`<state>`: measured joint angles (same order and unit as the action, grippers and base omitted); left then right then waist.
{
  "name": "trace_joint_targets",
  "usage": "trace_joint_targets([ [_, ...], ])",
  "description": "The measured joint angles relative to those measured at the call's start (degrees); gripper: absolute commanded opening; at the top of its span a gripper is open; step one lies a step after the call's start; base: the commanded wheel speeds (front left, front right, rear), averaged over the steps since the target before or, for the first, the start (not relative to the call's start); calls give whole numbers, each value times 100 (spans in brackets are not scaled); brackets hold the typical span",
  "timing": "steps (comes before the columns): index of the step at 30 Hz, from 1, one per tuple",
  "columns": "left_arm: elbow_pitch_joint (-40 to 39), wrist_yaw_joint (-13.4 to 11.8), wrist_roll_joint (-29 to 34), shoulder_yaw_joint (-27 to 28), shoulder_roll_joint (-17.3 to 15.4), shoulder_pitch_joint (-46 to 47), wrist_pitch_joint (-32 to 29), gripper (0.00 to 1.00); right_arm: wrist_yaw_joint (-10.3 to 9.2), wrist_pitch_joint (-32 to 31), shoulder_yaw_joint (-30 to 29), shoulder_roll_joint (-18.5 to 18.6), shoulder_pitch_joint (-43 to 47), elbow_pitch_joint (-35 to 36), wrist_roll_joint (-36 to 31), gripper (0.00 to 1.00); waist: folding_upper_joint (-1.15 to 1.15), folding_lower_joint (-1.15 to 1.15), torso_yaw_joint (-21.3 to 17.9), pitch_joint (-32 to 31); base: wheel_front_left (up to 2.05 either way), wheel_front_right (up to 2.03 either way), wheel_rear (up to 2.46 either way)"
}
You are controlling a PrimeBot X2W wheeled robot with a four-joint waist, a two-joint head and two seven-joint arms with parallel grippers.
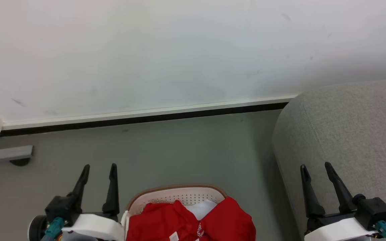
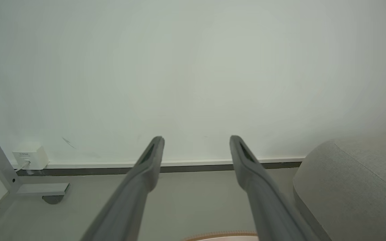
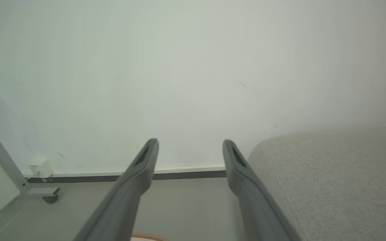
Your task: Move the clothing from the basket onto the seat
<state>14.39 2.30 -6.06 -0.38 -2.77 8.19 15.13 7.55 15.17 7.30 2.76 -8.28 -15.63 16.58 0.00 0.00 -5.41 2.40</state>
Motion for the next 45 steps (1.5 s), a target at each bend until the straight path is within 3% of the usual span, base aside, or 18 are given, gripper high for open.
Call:
trace_joint_targets([
  [15, 787, 197, 478, -187, -140, 511, 0, 100, 0, 1, -4, 5, -174, 478, 645, 100, 0, 0, -817, 743, 0, 0, 0],
  [29, 3216, 393, 993, -825, -872, 1823, 0, 100, 0, 1, -163, 7, -579, 1808, 1281, 100, 0, 1, -1317, 2048, 0, 0, 0],
  [33, 3902, 448, 1279, -1184, -1073, 2263, -1, 100, 0, 1, -271, 11, -789, 2073, 1728, 100, 0, 1, -1439, 2515, 0, 0, 0],
  [45, 5489, 510, 1701, -2361, -1303, 3407, -368, 100, 0, 1, -437, 10, -1394, 2584, 2008, 100, 0, 1, -1791, 3834, 0, 0, 0],
])
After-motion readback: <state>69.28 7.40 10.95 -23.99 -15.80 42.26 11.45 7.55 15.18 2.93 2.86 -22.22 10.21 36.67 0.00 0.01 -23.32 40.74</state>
